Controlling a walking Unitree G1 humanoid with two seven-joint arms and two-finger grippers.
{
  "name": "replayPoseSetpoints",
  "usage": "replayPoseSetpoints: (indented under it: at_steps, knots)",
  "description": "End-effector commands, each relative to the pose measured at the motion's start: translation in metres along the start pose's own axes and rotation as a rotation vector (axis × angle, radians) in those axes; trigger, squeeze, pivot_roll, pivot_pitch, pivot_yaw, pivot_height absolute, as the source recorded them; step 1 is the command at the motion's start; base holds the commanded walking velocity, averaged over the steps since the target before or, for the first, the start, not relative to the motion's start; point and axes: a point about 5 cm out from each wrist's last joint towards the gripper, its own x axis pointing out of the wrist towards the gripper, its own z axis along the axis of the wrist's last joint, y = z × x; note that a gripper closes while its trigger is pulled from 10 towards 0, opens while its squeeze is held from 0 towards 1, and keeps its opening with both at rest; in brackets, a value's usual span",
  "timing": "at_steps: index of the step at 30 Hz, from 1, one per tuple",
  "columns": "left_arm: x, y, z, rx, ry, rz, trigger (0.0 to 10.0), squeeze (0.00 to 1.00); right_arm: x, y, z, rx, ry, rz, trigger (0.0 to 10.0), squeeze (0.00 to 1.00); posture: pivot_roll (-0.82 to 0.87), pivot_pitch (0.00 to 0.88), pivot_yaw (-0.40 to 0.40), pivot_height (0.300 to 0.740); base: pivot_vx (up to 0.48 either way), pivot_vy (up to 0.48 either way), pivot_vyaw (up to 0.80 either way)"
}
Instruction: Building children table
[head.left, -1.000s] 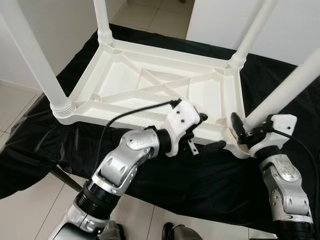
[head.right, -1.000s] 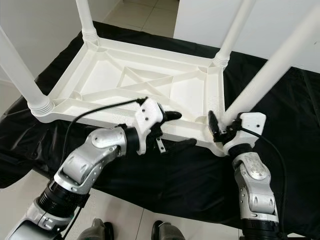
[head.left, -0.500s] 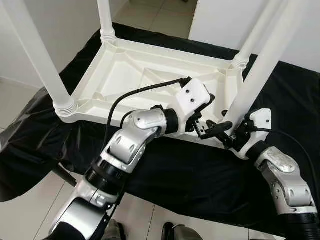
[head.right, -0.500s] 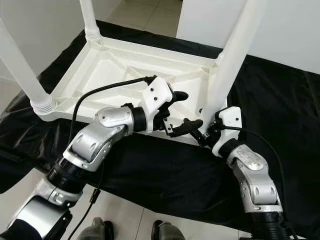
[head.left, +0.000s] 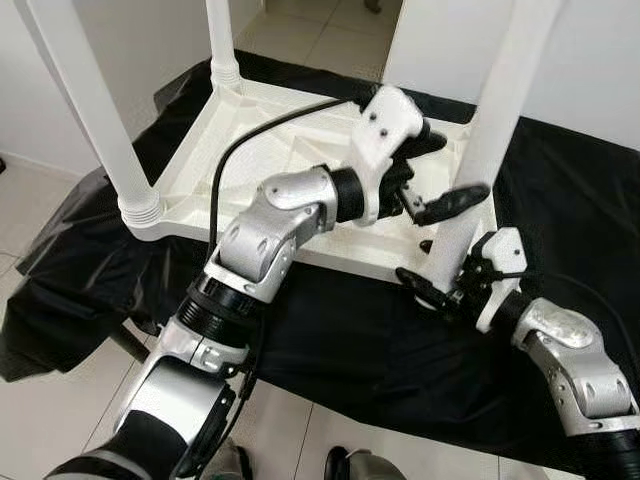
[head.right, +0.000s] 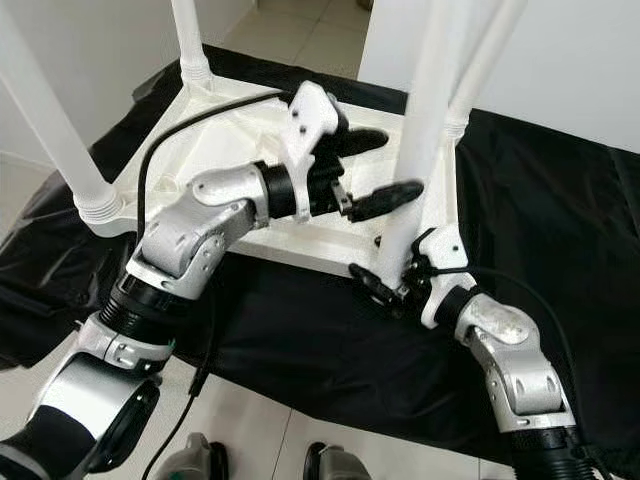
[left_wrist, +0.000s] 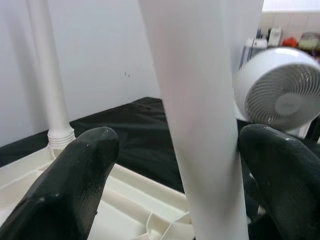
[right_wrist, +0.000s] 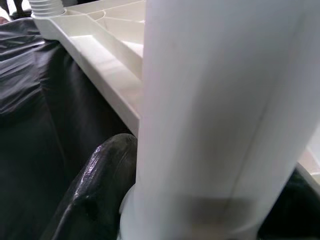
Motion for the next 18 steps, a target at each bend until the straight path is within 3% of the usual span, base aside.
replayPoseSetpoints:
  at_steps: [1,5,7,14,15,16,17,18]
  knots:
    - [0.005,-0.006,0.002,-0.037,-0.006,-0.086,10.0,0.0,0.0,0.004,0.003,-0.039,-0.011,0.028,10.0,0.0,0.03,0.116,-0.076,0.74,0.0,0.0,0.0]
    - [0.007,-0.009,0.001,-0.066,-0.007,-0.104,10.0,0.0,0.0,0.006,0.003,-0.04,-0.014,0.043,10.0,0.0,0.03,0.111,-0.069,0.74,0.0,0.0,0.0]
    - [0.01,-0.01,0.002,-0.153,-0.016,-0.126,10.0,0.0,0.001,0.007,0.002,-0.045,-0.012,0.052,10.0,0.0,0.03,0.111,-0.068,0.74,0.0,0.0,0.0]
    - [0.013,-0.011,0.008,-0.251,-0.018,-0.153,10.0,0.0,0.001,0.009,0.0,-0.068,-0.004,0.07,10.0,0.0,0.04,0.114,-0.067,0.74,0.0,0.0,0.0]
    - [0.013,-0.01,0.009,-0.282,-0.013,-0.158,3.6,0.0,0.001,0.009,0.0,-0.067,-0.003,0.072,10.0,0.0,0.04,0.118,-0.068,0.74,0.0,0.0,0.0]
    - [0.013,-0.01,0.009,-0.282,-0.013,-0.158,3.6,0.0,0.001,0.009,0.0,-0.067,-0.003,0.072,10.0,0.0,0.04,0.118,-0.068,0.74,0.0,0.0,0.0]
    - [0.014,-0.009,0.01,-0.289,-0.01,-0.159,1.5,0.0,0.001,0.009,0.0,-0.071,-0.002,0.072,10.0,0.0,0.04,0.119,-0.068,0.74,0.0,0.0,0.0]
    - [0.014,-0.009,0.011,-0.289,-0.009,-0.159,1.5,0.0,0.001,0.008,0.0,-0.072,-0.002,0.073,10.0,0.0,0.04,0.119,-0.068,0.74,0.0,0.0,0.0]
